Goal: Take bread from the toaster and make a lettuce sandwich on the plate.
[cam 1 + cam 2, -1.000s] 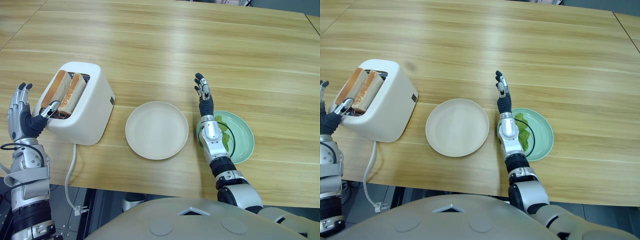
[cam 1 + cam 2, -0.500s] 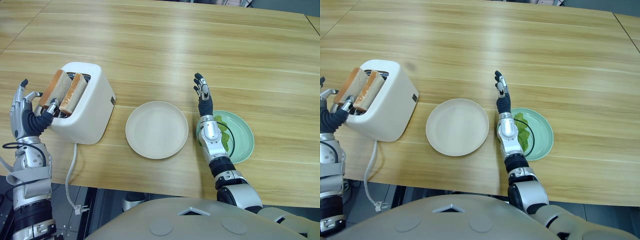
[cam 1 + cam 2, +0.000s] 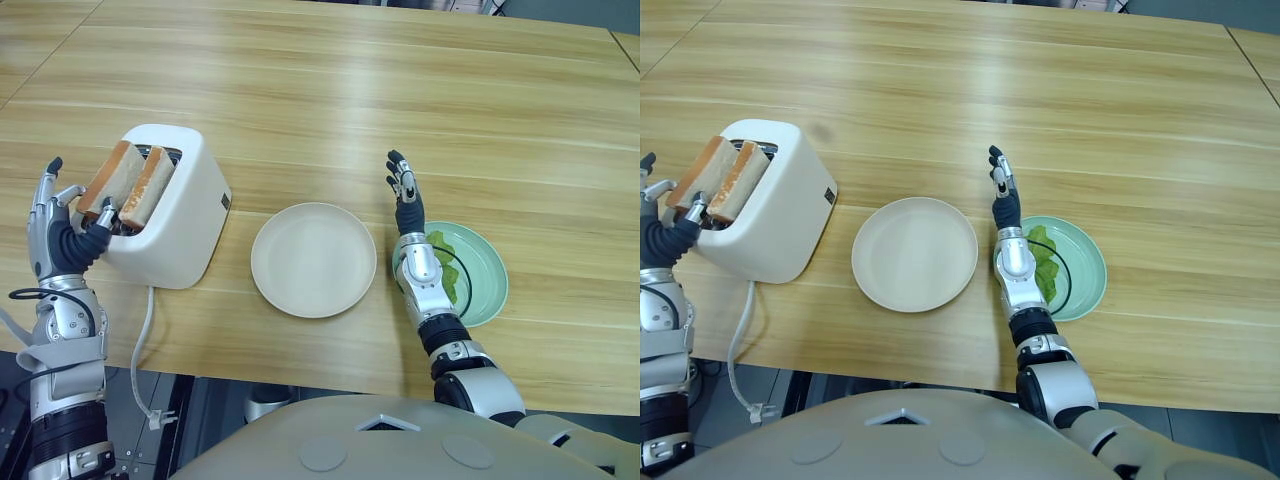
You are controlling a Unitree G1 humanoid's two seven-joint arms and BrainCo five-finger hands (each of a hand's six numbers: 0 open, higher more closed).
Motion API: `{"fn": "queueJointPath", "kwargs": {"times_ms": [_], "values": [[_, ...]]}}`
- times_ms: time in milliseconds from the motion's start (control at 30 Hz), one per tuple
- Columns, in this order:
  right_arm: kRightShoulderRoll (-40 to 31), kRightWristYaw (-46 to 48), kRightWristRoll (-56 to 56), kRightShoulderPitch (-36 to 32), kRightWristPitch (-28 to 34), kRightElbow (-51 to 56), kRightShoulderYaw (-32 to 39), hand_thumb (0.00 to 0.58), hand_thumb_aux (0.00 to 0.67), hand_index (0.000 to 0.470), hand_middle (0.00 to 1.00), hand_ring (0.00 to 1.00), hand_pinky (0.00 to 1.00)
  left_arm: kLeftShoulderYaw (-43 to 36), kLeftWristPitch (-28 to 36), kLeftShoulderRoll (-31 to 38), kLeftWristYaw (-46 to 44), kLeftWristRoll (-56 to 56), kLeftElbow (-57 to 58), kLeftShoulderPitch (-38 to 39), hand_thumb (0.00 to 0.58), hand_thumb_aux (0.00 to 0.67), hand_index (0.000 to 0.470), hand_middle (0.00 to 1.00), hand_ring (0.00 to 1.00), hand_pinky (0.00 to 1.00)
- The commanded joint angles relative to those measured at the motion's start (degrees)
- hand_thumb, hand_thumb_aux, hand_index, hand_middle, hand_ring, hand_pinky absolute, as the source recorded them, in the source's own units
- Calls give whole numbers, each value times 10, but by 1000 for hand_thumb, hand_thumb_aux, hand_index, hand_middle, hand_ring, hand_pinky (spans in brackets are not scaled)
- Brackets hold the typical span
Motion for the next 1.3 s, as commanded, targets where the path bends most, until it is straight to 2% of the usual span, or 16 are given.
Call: {"fn": "queueJointPath", "kwargs": {"times_ms": [33,167,200,567,733,833,967,1200,1300], "values": [[0,-3,-3,-5,1,13,-1,0,0,0,0,0,0,7,-25,-15,8,-18,-62,6,580,670,460,0,0,0],[0,-3,-3,-5,0,14,0,0,0,0,0,0,0,40,-32,-25,24,-25,-112,3,580,670,460,0,0,0],[0,-4,-3,-5,0,14,0,0,0,0,0,0,0,48,-33,-25,30,-22,-117,0,580,670,460,1000,1000,1000],[1,-3,-4,-11,-5,24,2,0,0,0,0,0,0,126,-50,-23,92,27,-144,-5,580,670,460,1000,1000,1000],[-5,-11,-14,-15,-16,19,2,0,0,0,0,0,0,132,-64,-31,90,4,-215,-28,580,670,460,1000,1000,1000],[-15,-23,-27,-21,-29,12,0,0,0,0,0,0,0,93,-71,-47,67,-16,-267,-50,580,670,460,1000,1000,1000],[-45,-41,-50,-34,-49,-10,-5,0,0,0,0,0,0,-4,-62,-61,2,-48,-297,-85,580,670,460,1000,1000,1000],[-112,-83,-94,-48,-47,-102,-24,0,0,0,0,0,0,-182,-14,-84,-146,-152,-253,-122,580,670,460,1000,1000,1000],[-132,-93,-112,-45,-39,-148,-30,0,0,0,0,0,0,-232,-3,-91,-190,-164,-219,-127,580,670,460,1000,1000,1000]]}}
